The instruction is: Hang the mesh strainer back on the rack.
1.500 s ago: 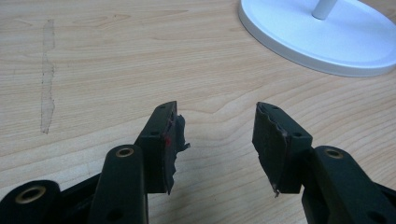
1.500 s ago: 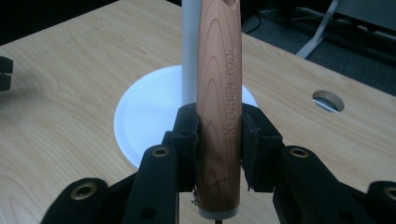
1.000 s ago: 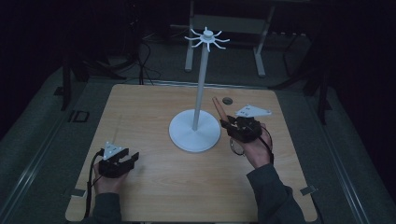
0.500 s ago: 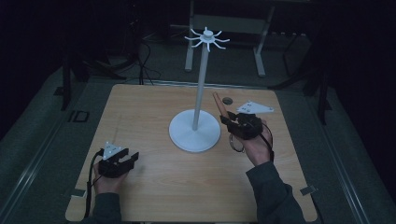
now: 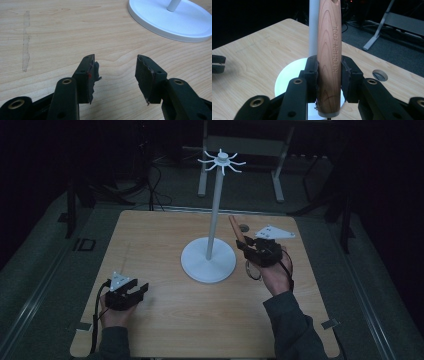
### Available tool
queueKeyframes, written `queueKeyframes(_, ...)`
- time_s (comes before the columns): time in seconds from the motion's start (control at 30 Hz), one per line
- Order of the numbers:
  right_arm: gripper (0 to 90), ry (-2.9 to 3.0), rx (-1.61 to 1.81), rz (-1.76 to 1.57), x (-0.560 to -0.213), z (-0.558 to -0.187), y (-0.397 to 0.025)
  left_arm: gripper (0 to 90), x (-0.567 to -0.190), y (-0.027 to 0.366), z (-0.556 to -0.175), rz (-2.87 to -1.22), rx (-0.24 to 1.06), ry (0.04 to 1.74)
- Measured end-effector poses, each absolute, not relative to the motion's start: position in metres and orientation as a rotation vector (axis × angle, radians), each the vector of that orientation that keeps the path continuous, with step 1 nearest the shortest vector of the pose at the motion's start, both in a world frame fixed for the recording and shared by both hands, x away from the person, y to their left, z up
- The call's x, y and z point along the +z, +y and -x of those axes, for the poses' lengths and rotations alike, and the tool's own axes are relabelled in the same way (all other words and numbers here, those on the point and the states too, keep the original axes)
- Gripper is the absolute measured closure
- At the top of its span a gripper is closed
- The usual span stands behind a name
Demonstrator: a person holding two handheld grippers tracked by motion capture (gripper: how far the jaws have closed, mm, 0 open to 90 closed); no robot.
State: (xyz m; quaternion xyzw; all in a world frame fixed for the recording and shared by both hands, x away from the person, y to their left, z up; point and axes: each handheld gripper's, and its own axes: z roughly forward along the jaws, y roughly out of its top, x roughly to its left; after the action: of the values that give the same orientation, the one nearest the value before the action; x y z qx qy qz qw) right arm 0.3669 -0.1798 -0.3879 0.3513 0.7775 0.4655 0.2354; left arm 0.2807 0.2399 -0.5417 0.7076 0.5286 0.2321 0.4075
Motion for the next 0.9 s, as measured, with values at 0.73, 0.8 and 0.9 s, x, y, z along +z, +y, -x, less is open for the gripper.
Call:
queueKeyframes(0.73,69.4,2.078,1.313,-0.954,-0.374,-0.369,-0.179,50.7,-0.542,0.240,-0.281,-1.783,0.584,1.332)
queueKeyframes(0.8,69.4,2.072,1.316,-0.952,-0.373,-0.369,-0.179,50.7,-0.542,0.240,-0.281,-1.783,0.583,1.332)
queueKeyframes(0.9,69.4,2.062,1.326,-0.957,-0.370,-0.370,-0.180,50.7,-0.542,0.240,-0.281,-1.783,0.583,1.332)
